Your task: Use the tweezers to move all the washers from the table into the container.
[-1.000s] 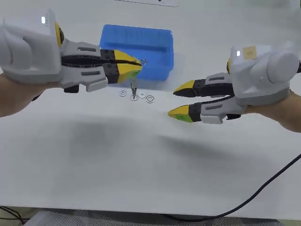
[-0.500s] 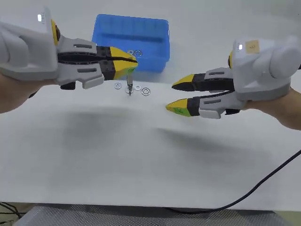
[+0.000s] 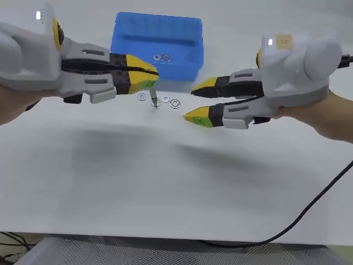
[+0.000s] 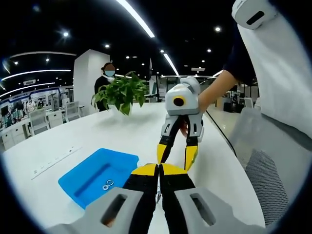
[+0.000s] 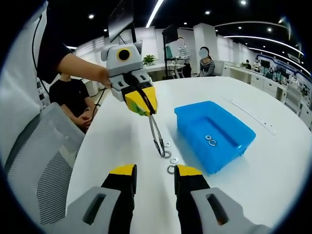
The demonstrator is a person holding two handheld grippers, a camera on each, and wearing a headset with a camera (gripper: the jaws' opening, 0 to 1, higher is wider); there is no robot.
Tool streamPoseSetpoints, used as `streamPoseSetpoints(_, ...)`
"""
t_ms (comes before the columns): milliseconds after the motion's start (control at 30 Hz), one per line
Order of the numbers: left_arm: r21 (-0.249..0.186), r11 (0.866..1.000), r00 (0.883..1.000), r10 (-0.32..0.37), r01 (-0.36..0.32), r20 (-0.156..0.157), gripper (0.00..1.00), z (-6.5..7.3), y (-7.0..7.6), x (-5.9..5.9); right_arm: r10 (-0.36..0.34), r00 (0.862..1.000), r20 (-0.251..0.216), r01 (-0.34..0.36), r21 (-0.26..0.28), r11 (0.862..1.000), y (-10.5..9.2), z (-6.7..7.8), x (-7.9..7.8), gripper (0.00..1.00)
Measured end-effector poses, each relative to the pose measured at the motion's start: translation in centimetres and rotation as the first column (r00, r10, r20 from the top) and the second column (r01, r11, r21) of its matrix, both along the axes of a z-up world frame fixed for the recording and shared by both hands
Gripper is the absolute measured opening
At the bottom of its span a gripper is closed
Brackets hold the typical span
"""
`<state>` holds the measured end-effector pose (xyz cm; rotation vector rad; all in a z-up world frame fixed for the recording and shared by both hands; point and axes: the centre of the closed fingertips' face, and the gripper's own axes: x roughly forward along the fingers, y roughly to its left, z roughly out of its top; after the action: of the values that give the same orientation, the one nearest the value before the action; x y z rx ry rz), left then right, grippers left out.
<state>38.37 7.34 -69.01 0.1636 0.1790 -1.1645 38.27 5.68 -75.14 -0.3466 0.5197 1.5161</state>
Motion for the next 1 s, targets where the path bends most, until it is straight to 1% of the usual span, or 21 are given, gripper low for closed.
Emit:
streamPoseSetpoints(133,0.015,1.000,1.000,-0.014,0.014,0.002,0.04,0.0,-0.3,-0.3,0.047,0.999,0.019,-0.047,-0.002,0.999,1.9,0.0,0.1,0.32)
streamPoseSetpoints(233,0.022,1.000,1.000,-0.017,0.017,0.001,0.04,0.0,-0.3,-0.2,0.089,0.995,0.033,-0.089,-0.016,0.996,3.1,-0.5,0.2,0.32)
streamPoseSetpoints(367,0.028,0.999,1.000,-0.024,0.024,0.000,0.04,-0.1,-0.2,-0.1,0.120,0.992,0.038,-0.119,-0.022,0.993,4.4,-0.8,0.3,0.31)
streamPoseSetpoints(433,0.028,0.999,1.000,-0.024,0.024,0.000,0.04,-0.1,-0.2,-0.1,0.134,0.990,0.047,-0.132,-0.031,0.991,4.7,-0.9,0.3,0.30)
streamPoseSetpoints(533,0.031,0.999,1.000,-0.028,0.028,0.000,0.04,-0.1,-0.2,-0.2,0.147,0.988,0.035,-0.146,-0.033,0.989,5.2,-1.2,0.4,0.26)
streamPoseSetpoints(633,0.031,0.999,0.999,-0.034,0.034,0.000,0.04,-0.2,-0.2,-0.4,0.188,0.981,0.040,-0.186,-0.056,0.981,5.4,-1.5,0.1,0.20)
streamPoseSetpoints(733,0.030,0.999,0.999,-0.034,0.034,-0.004,0.05,-0.2,-0.2,-0.4,0.219,0.974,0.055,-0.215,-0.074,0.974,5.5,-1.7,-0.1,0.17)
streamPoseSetpoints(867,0.031,0.999,0.999,-0.038,0.038,-0.005,0.05,-0.3,-0.4,-0.3,0.234,0.969,0.075,-0.228,-0.085,0.970,5.6,-1.8,-0.1,0.14)
streamPoseSetpoints(933,0.034,0.999,0.999,-0.039,0.040,-0.004,0.05,-0.3,-0.5,-0.3,0.243,0.966,0.093,-0.234,-0.097,0.967,5.7,-2.1,0.2,0.12)
streamPoseSetpoints(1000,0.035,0.999,0.999,-0.040,0.040,-0.004,0.05,-0.4,-0.4,-0.3,0.252,0.963,0.097,-0.242,-0.102,0.965,5.7,-2.1,0.2,0.12)
